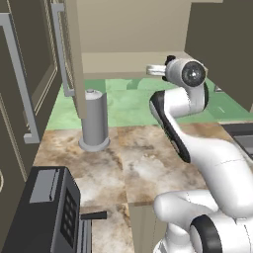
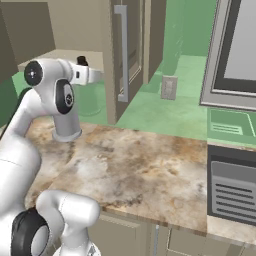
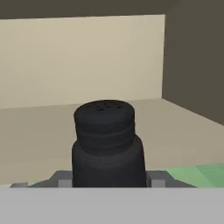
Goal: Move the ketchup and shaker from the cabinet to the dining counter.
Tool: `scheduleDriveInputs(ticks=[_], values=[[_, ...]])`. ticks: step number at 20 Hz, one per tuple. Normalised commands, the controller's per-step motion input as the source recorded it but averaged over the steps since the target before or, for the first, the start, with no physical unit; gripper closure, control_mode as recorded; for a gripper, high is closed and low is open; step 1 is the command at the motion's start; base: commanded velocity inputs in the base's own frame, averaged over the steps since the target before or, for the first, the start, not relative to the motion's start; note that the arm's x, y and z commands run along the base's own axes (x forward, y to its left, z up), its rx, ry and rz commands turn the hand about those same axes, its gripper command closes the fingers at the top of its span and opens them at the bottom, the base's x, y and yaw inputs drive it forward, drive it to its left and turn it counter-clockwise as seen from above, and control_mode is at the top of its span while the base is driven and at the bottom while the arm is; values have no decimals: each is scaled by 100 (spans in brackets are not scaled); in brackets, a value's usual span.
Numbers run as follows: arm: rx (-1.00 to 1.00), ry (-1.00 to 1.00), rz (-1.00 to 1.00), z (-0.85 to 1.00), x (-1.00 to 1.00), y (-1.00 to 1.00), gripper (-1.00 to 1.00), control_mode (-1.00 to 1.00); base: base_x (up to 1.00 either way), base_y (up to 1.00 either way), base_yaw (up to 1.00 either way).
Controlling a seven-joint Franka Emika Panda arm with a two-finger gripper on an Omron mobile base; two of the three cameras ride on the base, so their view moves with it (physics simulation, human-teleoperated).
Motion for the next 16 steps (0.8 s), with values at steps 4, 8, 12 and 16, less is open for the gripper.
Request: scheduleDriveInputs(ticks=[4,8,12,16], values=[[-4,0,10,15,-100,0,100,-100,0,0,0],[-8,0,11,9,-100,1,100,-100,0,0,0],[-13,3,13,0,-100,7,100,-100,0,0,0],[-14,1,13,-2,-100,5,100,-100,0,0,0]])
